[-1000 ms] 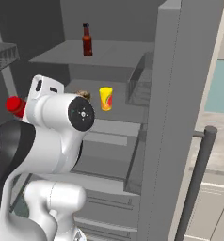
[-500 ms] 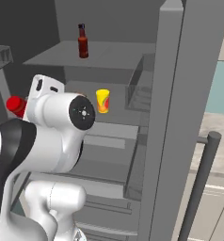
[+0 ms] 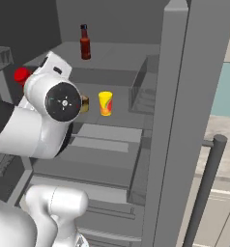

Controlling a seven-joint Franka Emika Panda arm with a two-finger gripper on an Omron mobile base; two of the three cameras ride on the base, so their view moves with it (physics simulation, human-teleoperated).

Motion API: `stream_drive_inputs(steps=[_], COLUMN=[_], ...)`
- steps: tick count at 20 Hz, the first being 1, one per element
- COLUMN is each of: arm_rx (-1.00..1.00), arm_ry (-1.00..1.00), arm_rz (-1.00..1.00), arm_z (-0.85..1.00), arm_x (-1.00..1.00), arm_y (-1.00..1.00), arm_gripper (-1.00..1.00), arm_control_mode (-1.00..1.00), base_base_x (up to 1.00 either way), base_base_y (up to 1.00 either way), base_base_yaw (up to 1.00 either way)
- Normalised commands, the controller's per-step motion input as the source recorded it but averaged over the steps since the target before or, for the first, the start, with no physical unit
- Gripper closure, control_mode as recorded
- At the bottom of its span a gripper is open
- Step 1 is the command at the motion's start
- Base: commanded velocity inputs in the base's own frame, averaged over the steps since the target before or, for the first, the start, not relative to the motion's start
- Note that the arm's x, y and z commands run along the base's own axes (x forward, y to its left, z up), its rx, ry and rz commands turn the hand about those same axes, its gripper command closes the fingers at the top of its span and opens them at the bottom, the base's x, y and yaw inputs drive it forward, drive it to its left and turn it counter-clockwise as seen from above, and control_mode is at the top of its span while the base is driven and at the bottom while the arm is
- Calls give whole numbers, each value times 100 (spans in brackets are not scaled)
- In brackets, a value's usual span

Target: Place the ketchup and condiment bottle from the counter to the top shelf of the fridge. If the existing items in the fridge are on the top shelf, move them to other shelves.

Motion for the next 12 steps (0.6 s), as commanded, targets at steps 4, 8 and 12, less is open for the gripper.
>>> stream_drive_inputs(steps=[4,8,12], arm_rx=[22,26,29], arm_ry=[2,16,27], arm_rz=[-33,-32,-29], arm_z=[56,43,12], arm_x=[48,53,51], arm_y=[-29,-39,-29], arm_gripper=[100,100,100], arm_control_mode=[-100,-100,-100], base_base_x=[0,0,0], base_base_y=[0,0,0], base_base_yaw=[0,0,0])
